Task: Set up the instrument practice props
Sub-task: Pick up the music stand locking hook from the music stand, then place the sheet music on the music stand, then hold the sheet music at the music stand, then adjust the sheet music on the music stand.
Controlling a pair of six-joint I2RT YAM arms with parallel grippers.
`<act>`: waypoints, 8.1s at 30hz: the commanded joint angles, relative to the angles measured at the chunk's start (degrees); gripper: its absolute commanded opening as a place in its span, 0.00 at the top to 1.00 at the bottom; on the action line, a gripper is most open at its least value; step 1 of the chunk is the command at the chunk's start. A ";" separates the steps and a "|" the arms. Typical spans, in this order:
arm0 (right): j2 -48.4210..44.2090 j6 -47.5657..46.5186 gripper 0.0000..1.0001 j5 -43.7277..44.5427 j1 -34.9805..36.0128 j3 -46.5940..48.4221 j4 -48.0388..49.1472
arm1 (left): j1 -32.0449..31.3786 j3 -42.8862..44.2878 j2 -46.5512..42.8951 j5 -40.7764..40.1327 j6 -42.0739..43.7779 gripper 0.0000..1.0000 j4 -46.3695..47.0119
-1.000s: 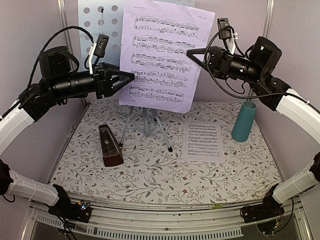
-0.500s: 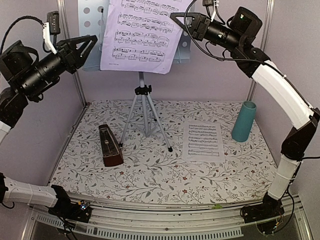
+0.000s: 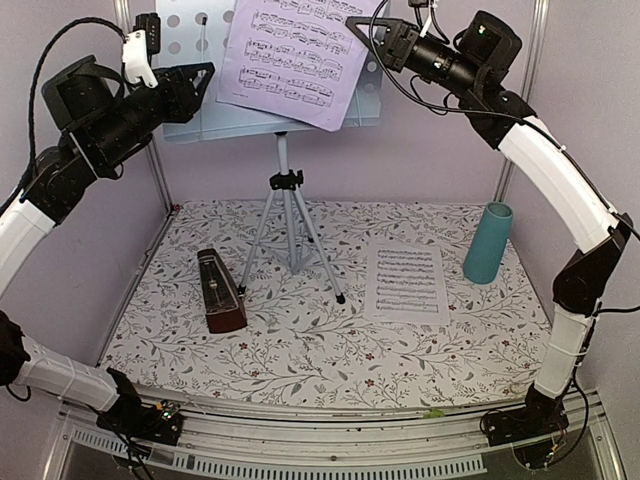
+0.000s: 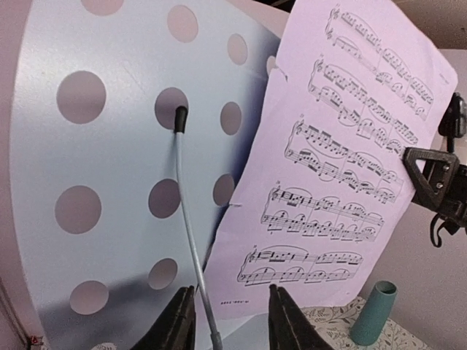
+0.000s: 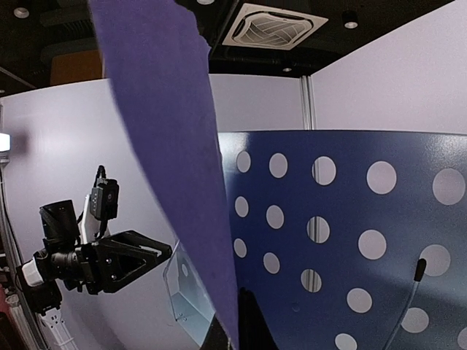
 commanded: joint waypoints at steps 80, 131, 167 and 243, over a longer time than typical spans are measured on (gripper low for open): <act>16.16 -10.01 1.00 -1.84 7.52 8.96 16.34 | 0.14 -5.67 -4.41 0.30 4.42 0.65 6.59; 14.45 -9.57 1.00 -3.45 7.58 7.00 15.52 | 38.64 -13.97 -10.87 55.66 -11.36 0.50 -5.08; 14.57 -8.60 1.00 -4.03 7.62 6.77 16.07 | 38.64 -9.60 -7.22 57.53 -13.90 0.78 -3.98; 0.41 12.85 0.61 13.92 14.78 -26.66 6.03 | 37.98 -26.36 -17.18 52.62 -19.74 1.00 7.98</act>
